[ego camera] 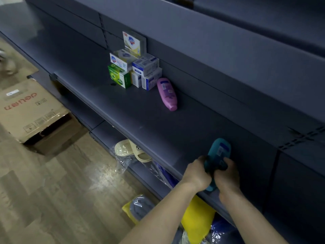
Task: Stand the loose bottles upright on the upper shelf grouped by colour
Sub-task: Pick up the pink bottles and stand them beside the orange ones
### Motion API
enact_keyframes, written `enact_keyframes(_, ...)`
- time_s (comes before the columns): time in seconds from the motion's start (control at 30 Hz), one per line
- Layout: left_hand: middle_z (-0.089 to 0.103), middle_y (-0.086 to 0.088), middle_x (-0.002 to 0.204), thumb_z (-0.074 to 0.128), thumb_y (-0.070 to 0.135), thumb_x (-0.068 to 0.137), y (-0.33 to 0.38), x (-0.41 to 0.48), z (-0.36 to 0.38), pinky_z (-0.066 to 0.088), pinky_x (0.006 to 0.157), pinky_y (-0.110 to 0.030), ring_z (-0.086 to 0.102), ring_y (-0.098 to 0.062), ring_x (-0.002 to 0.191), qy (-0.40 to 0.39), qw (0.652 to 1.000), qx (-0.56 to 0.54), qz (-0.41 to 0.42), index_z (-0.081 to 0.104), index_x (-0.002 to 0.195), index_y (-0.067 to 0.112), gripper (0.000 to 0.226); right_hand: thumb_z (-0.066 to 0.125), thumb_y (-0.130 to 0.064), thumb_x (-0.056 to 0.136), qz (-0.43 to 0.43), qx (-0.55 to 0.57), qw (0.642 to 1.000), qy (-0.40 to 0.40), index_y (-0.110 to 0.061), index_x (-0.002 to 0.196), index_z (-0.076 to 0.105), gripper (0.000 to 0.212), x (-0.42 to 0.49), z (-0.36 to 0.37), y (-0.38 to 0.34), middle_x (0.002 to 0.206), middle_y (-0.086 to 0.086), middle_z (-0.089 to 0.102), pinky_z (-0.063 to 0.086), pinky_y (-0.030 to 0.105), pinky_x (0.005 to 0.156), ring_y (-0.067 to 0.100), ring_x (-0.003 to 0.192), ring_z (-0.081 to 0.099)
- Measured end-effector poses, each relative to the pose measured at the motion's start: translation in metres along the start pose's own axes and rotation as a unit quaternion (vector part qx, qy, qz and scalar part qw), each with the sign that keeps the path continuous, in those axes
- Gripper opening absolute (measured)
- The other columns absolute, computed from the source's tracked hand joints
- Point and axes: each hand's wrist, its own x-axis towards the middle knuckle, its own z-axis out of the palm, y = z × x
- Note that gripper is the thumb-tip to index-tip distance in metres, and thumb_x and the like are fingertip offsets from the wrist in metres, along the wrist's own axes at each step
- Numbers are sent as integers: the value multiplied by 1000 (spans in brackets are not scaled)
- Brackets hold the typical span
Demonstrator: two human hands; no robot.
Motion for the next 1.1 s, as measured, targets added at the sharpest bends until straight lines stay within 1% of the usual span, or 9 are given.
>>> enact_keyframes(0.07,53,-9,135,48,9,91,0,2,7,44,91,-26,52,-26,121,-6,1000,11,3,37,143,20,55,42,8,88,-3,-13,1000,10,-14,139,42,55,3,-5,3,133,17,52,46,48,99,34,118,52)
enact_keyframes(0.13,55,-10,133,47,8,91,-2,4,10,44,85,-23,54,-27,118,-6,999,31,5,39,142,19,53,42,9,87,-3,-37,999,12,-15,139,42,58,5,-8,5,133,18,51,46,49,99,35,119,52)
enact_keyframes(0.23,57,-10,129,46,9,90,-6,4,7,46,83,-25,56,-28,113,1,997,72,15,48,136,18,47,46,6,83,-11,-97,995,4,-19,140,38,63,6,-6,5,138,18,45,41,52,102,37,124,44)
enact_keyframes(0.37,55,-11,128,48,16,90,-10,1,-10,49,91,-38,53,-31,115,45,988,139,38,55,130,20,40,53,-1,85,-81,-242,967,7,-19,143,34,64,-3,-1,-9,150,15,26,24,47,110,37,134,23)
enact_keyframes(0.43,54,-11,126,47,20,93,-14,-1,-23,47,91,-40,51,-32,116,80,981,174,43,55,129,20,37,53,-8,88,-128,-274,953,7,-20,144,33,61,-7,7,-15,153,12,19,21,46,111,36,136,18)
enact_keyframes(0.5,53,-10,124,45,23,94,-20,-4,-38,46,90,-40,48,-31,117,105,970,217,41,53,129,19,36,52,-13,89,-171,-302,938,-1,-20,145,32,59,-8,18,-17,154,9,19,18,44,113,34,139,17)
enact_keyframes(0.63,50,-7,125,44,30,93,-32,-5,-70,39,96,-37,41,-29,122,146,942,302,26,51,127,18,38,50,-19,91,-209,-337,917,-44,-19,146,30,59,-8,41,-20,153,8,23,21,44,113,32,140,20)
enact_keyframes(0.83,38,-4,142,44,40,91,-47,4,-113,26,107,-37,26,-27,136,183,907,379,21,43,135,20,49,44,-30,95,-229,-407,881,-81,-22,147,27,56,-10,72,-30,153,5,23,24,42,112,32,138,21)
enact_keyframes(1.1,31,-4,147,43,42,90,-70,13,-151,25,108,-39,21,-26,138,174,892,417,31,36,140,20,55,43,-31,96,-235,-421,872,-85,-21,147,26,55,-9,109,-45,154,4,22,26,44,111,29,140,21)
